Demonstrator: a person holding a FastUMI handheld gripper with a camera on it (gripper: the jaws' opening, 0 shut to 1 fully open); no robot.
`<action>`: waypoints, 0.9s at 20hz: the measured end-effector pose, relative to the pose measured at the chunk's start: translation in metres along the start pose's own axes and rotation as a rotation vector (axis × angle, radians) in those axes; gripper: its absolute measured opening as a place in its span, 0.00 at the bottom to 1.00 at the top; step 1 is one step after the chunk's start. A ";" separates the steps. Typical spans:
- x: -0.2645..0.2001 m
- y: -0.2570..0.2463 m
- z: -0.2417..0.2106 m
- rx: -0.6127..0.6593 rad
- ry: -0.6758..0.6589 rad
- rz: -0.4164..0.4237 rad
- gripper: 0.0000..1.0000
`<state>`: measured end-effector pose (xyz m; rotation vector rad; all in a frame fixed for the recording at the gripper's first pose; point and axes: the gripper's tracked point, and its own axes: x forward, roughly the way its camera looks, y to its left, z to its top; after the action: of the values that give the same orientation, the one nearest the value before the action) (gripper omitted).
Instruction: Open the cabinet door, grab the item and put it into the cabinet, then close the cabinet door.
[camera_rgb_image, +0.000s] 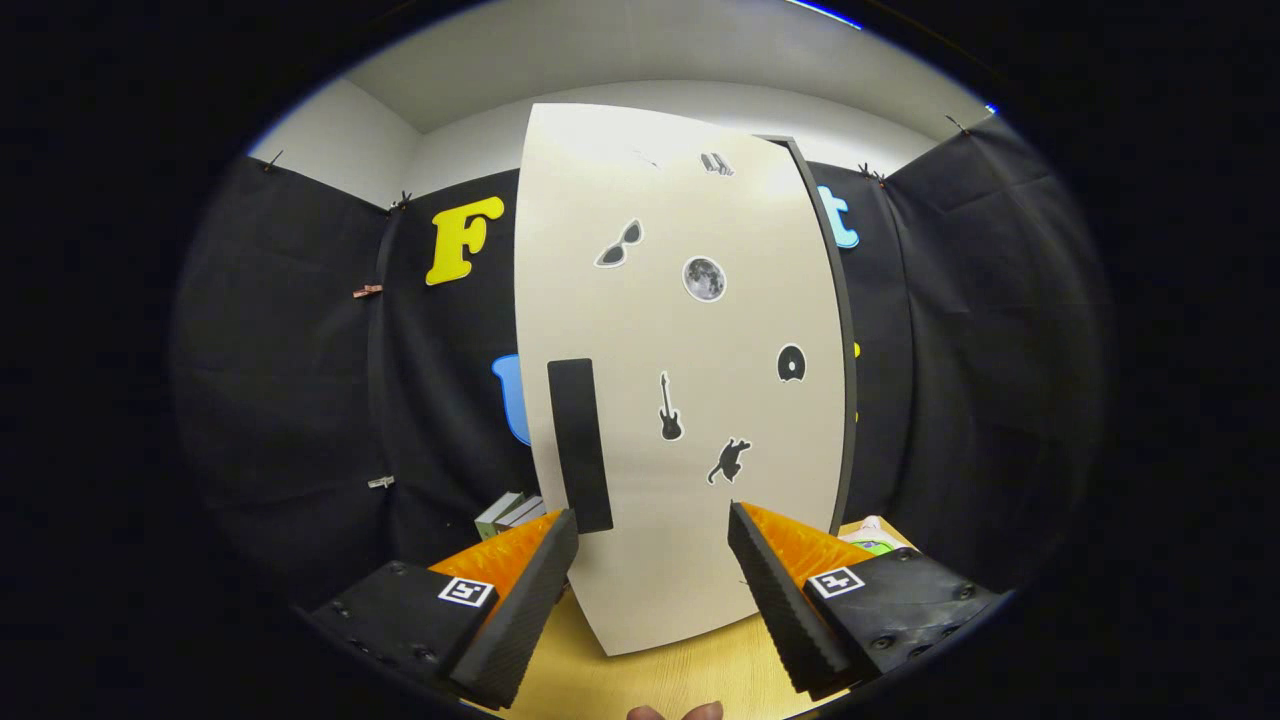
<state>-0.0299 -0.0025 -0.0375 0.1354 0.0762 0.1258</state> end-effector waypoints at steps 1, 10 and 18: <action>0.000 0.000 -0.001 0.003 0.000 -0.001 0.98; 0.002 -0.003 0.006 0.002 -0.015 -0.003 0.98; -0.001 -0.011 0.009 0.007 -0.023 -0.007 0.98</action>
<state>-0.0286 -0.0149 -0.0306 0.1440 0.0543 0.1171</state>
